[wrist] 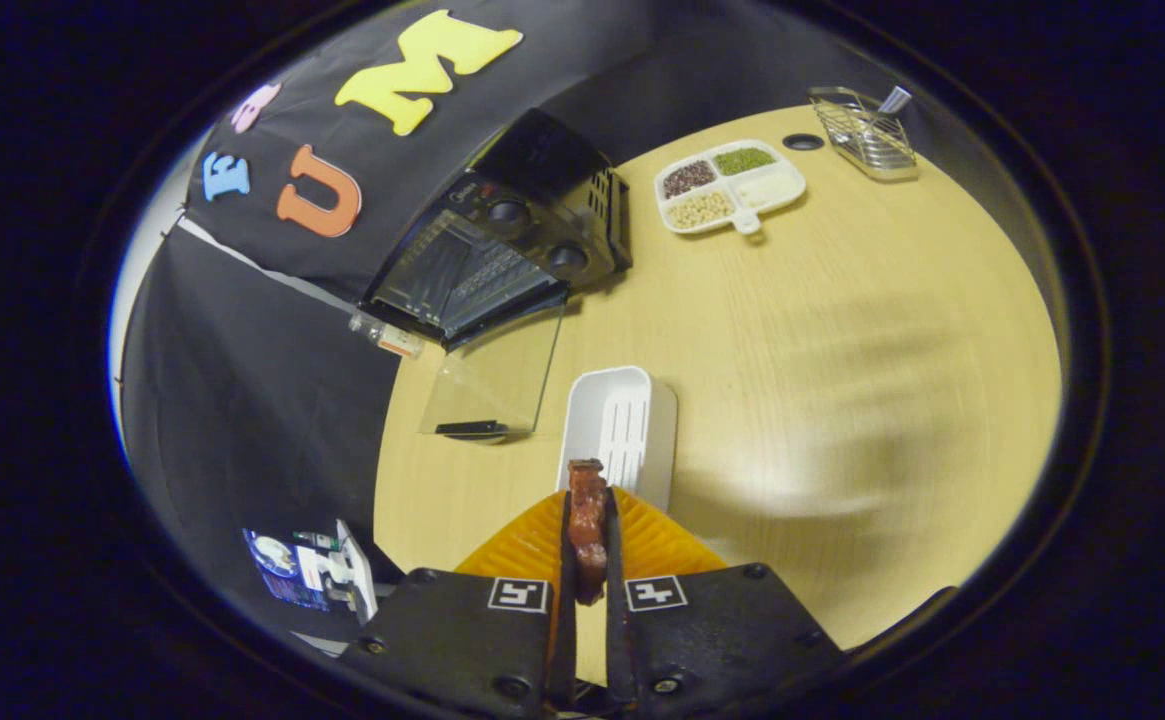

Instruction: Open the toaster oven, put the food inside, and close the toaster oven door.

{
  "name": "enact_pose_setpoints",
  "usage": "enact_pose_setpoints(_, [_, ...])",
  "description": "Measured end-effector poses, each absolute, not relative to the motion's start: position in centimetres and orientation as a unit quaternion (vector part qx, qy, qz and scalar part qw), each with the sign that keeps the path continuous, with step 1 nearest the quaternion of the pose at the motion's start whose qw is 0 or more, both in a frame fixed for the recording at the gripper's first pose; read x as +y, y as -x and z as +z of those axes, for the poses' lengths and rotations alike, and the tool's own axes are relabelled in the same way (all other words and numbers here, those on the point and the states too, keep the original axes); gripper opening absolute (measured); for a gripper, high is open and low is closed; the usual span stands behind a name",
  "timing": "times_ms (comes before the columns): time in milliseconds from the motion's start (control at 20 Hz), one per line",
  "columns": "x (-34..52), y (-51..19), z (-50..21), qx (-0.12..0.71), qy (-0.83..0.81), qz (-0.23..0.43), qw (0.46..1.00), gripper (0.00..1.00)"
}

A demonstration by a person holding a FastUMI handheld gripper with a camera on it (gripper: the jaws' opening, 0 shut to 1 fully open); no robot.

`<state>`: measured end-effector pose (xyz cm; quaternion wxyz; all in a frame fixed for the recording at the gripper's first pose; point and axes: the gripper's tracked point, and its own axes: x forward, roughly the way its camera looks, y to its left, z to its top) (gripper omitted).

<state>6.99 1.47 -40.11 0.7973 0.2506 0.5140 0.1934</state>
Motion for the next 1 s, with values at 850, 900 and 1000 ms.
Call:
enact_pose_setpoints(850, [18.3, -17.1, -33.1, 0.324, -0.463, 0.119, 0.816, 0.15])
enact_pose_setpoints(900, [19.1, -18.2, -33.2, 0.308, -0.481, 0.103, 0.814, 0.15])
enact_pose_setpoints(1000, [20.9, -20.1, -33.7, 0.286, -0.519, 0.09, 0.8, 0.15])
